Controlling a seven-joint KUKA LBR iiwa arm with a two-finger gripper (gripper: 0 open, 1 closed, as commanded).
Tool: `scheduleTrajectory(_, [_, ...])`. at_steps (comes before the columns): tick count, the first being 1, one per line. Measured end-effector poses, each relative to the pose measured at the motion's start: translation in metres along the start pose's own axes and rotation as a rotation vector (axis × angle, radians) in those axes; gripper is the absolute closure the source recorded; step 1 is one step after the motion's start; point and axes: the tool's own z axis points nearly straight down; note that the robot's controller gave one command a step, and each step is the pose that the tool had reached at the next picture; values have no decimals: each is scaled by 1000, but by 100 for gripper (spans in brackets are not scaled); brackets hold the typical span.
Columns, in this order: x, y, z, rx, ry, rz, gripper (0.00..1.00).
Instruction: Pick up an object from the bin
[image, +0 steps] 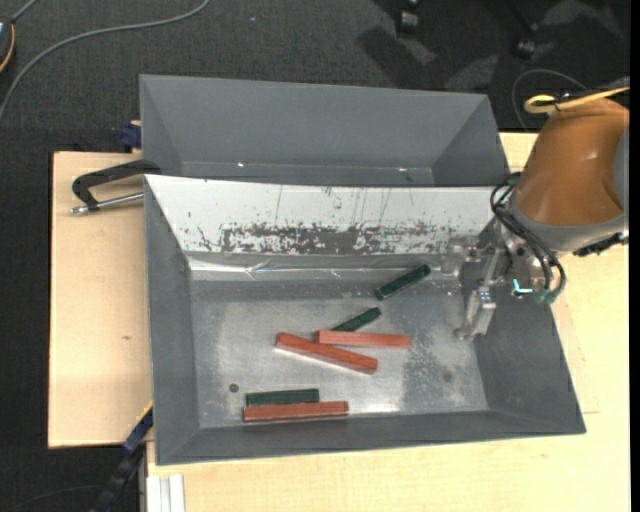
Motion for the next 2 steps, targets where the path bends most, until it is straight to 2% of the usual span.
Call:
scheduleTrajectory(1, [-18,61,95,0,-7,-126,0])
scheduleTrajectory(2, [16,117,88,-2,-5,116,0])
